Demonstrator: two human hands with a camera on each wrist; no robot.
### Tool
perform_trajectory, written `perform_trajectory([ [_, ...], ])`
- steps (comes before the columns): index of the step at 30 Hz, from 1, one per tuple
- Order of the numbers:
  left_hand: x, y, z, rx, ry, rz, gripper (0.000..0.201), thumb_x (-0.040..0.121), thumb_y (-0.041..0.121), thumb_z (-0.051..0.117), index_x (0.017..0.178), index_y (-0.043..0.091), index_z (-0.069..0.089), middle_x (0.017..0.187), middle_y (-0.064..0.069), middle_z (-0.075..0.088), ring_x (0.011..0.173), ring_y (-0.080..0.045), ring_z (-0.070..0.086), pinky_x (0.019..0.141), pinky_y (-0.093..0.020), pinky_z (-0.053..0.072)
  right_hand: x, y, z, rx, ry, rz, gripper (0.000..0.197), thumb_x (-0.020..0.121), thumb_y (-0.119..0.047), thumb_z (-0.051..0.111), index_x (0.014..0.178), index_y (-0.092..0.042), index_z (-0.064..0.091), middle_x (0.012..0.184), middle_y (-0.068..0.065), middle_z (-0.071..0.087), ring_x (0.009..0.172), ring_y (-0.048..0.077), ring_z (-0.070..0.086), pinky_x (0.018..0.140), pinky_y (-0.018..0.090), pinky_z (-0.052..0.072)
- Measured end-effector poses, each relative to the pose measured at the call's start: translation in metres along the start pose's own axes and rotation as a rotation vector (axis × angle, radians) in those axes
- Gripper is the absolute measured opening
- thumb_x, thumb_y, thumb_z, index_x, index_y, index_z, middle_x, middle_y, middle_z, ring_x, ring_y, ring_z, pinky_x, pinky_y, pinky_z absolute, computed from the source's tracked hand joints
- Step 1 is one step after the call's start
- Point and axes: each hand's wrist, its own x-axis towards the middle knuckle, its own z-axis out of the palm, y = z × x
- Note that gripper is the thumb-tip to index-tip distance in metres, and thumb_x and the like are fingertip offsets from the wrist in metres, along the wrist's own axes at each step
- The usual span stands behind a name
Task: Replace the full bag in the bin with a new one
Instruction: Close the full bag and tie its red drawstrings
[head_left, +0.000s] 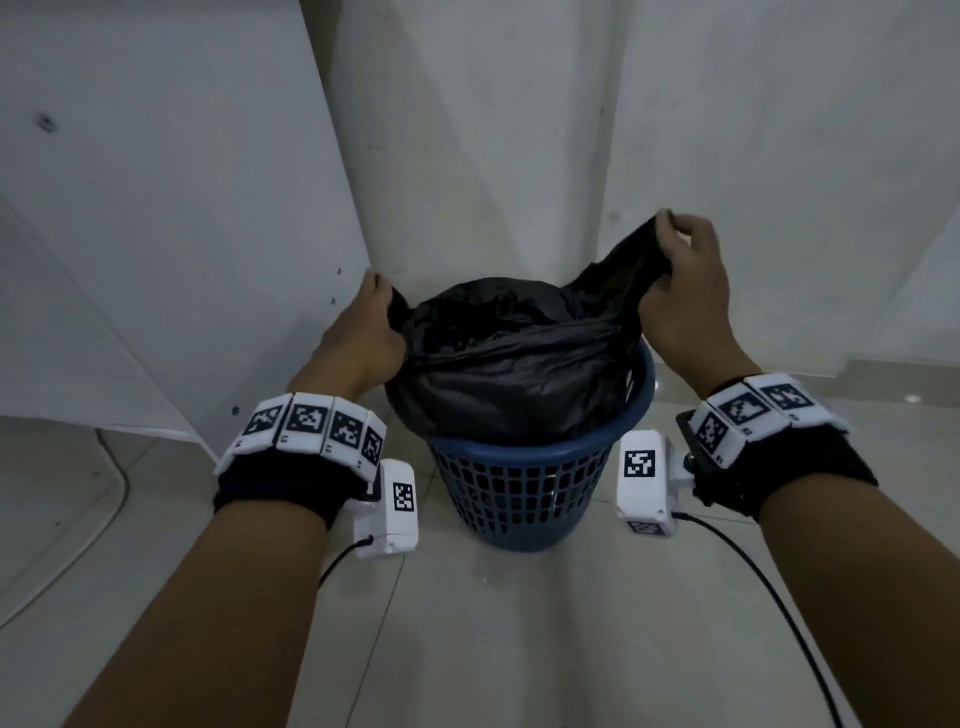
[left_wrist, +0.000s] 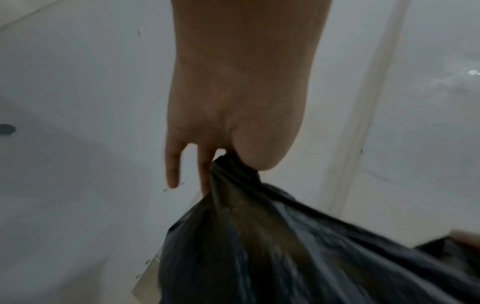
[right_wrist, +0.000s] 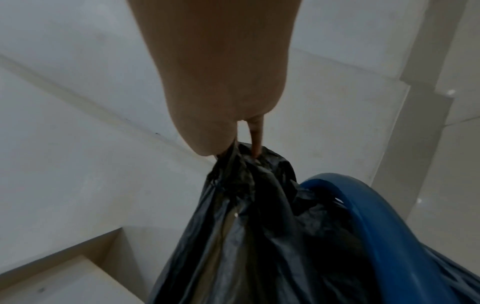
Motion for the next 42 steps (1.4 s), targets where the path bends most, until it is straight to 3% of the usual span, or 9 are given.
perform_trajectory([
  [4, -0.003, 0.012, 0.001, -0.25, 0.221, 0.2, 0.086, 0.092, -0.014, 0.042, 0.16, 0.017, 0.0, 0.167, 0.007, -0.007, 0.153, -0.013, 0.008, 0.115, -0.016, 0.009, 0.006, -0.015, 0.0, 0.114, 0.269, -0.036, 0.043, 0.084, -0.01, 0.06, 0.127, -0.003, 0.064, 0.118, 0.004, 0.06, 0.102, 0.004, 0.053, 0.086, 0.003, 0.035],
  [7, -0.008, 0.025, 0.0, -0.291, 0.473, 0.227, 0.057, 0.092, 0.003, 0.051, 0.148, 0.012, 0.047, 0.154, -0.005, 0.045, 0.134, -0.016, 0.047, 0.111, -0.021, 0.032, 0.008, -0.02, -0.003, -0.02, 0.251, -0.045, 0.017, 0.082, -0.021, 0.068, 0.092, -0.013, 0.078, 0.093, 0.005, 0.071, 0.085, 0.02, 0.065, 0.073, 0.024, 0.044],
  [10, -0.015, 0.037, -0.003, -0.109, 0.716, 0.243, 0.024, 0.088, 0.02, 0.063, 0.108, 0.016, 0.077, 0.109, -0.004, 0.075, 0.097, -0.02, 0.068, 0.087, -0.028, 0.052, 0.008, -0.018, -0.001, -0.333, -0.118, -0.024, 0.019, 0.086, 0.001, 0.061, 0.092, -0.007, 0.077, 0.109, 0.018, 0.058, 0.091, 0.036, 0.061, 0.075, 0.032, 0.046],
  [16, -0.016, 0.045, -0.006, 0.349, 0.258, -0.127, 0.016, 0.09, 0.008, 0.055, 0.098, 0.012, 0.07, 0.115, -0.012, 0.066, 0.107, -0.034, 0.061, 0.08, -0.036, 0.045, 0.004, -0.027, -0.008, -0.722, -0.649, 0.206, 0.014, 0.095, -0.013, 0.05, 0.103, -0.004, 0.058, 0.108, 0.016, 0.059, 0.099, 0.035, 0.06, 0.077, 0.037, 0.044],
  [22, -0.012, 0.044, -0.008, 0.374, 0.069, -0.214, 0.015, 0.092, 0.01, 0.055, 0.077, 0.01, 0.057, 0.094, -0.01, 0.059, 0.099, -0.03, 0.061, 0.082, -0.034, 0.043, 0.001, -0.026, -0.01, -0.698, -0.712, 0.287, 0.024, 0.096, -0.013, 0.048, 0.114, -0.003, 0.059, 0.117, 0.018, 0.06, 0.104, 0.037, 0.06, 0.082, 0.039, 0.047],
  [26, -0.011, 0.039, -0.011, 0.321, 0.077, -0.203, 0.011, 0.091, 0.01, 0.055, 0.087, 0.01, 0.065, 0.088, -0.007, 0.058, 0.082, -0.026, 0.055, 0.076, -0.032, 0.042, -0.002, -0.021, -0.012, -0.657, -0.604, 0.282, 0.019, 0.094, -0.009, 0.049, 0.111, -0.003, 0.056, 0.12, 0.016, 0.057, 0.107, 0.037, 0.059, 0.08, 0.038, 0.042],
  [31, -0.005, 0.027, -0.012, -0.052, 0.245, 0.065, 0.049, 0.1, 0.012, 0.051, 0.146, 0.03, 0.048, 0.144, -0.006, 0.055, 0.126, -0.03, 0.054, 0.098, -0.034, 0.044, 0.006, -0.011, -0.002, -0.202, -0.286, -0.026, 0.06, 0.08, 0.006, 0.055, 0.139, -0.003, 0.05, 0.147, 0.015, 0.046, 0.127, 0.041, 0.048, 0.108, 0.046, 0.039],
  [36, 0.0, 0.028, -0.014, -0.368, 0.352, 0.25, 0.061, 0.1, 0.002, 0.051, 0.154, 0.029, 0.037, 0.152, -0.001, 0.047, 0.138, -0.017, 0.045, 0.115, -0.029, 0.034, 0.014, -0.037, -0.001, 0.079, -0.101, -0.168, 0.069, 0.085, 0.004, 0.057, 0.15, -0.001, 0.035, 0.16, 0.008, 0.028, 0.147, 0.02, 0.028, 0.121, 0.029, 0.024],
  [42, -0.003, 0.041, -0.038, -0.599, 0.433, 0.355, 0.066, 0.094, 0.008, 0.065, 0.153, 0.024, 0.04, 0.145, 0.003, 0.052, 0.133, -0.01, 0.049, 0.107, -0.025, 0.045, 0.02, -0.063, -0.01, 0.095, 0.155, -0.213, 0.034, 0.082, -0.015, 0.066, 0.116, -0.009, 0.071, 0.12, 0.002, 0.069, 0.11, 0.016, 0.063, 0.099, 0.033, 0.051],
])
